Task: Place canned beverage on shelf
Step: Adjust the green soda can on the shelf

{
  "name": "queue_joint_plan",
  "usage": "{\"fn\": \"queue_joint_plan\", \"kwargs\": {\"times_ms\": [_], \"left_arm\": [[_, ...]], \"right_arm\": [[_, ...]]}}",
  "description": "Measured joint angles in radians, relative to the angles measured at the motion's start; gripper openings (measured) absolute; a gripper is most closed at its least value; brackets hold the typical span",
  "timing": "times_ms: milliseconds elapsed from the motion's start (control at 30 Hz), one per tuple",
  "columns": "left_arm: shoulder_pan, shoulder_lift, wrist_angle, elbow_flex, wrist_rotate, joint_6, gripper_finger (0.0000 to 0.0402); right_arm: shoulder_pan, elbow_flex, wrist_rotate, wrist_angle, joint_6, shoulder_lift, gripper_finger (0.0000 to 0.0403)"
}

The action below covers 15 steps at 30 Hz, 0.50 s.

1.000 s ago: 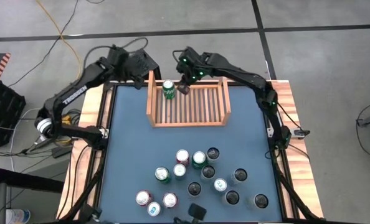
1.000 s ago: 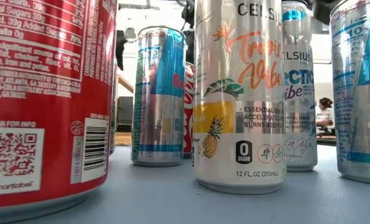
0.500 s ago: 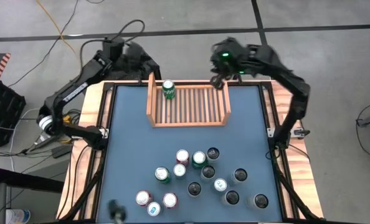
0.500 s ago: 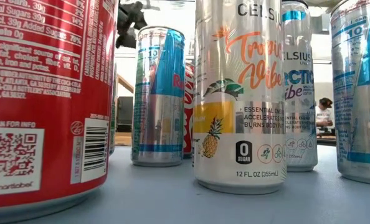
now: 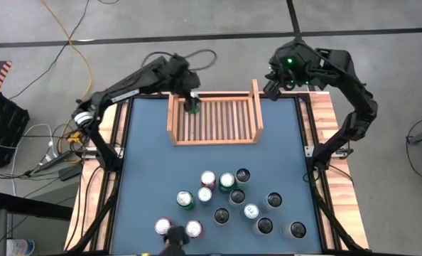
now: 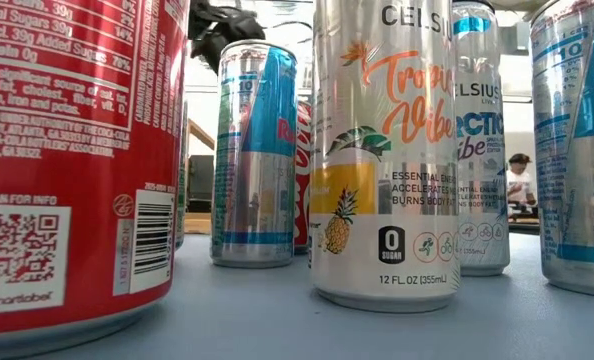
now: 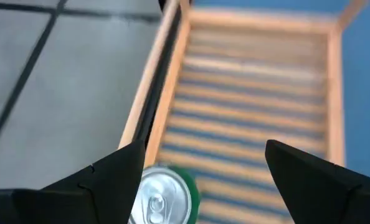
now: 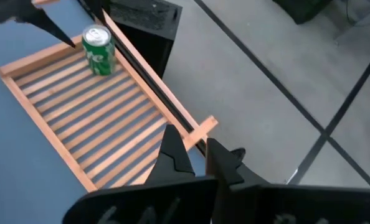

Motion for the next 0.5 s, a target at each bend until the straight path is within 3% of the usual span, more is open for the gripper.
{"fn": "queue_joint_plan", "kwargs": {"times_ms": [200,333,500], "left_arm": [[-0.055,0.137,-0.288,0.167,-0.199,0.241,0.0318],[-0.047,0.187,-0.410,0.250,-0.196,0.314,0.0318],[-0.027,0.192,-0.406,0.292,-0.211,0.337,0.0318]], "right_arm": [[0.000,-0.001,0.000,-0.022,-0.001,0.002,0.0000],[0.000,-0.001,0.000,-0.022,-0.005,0.005,0.0000],[0.000,-0.001,0.000,-0.023,-0.020,0.005,0.0000]]}}
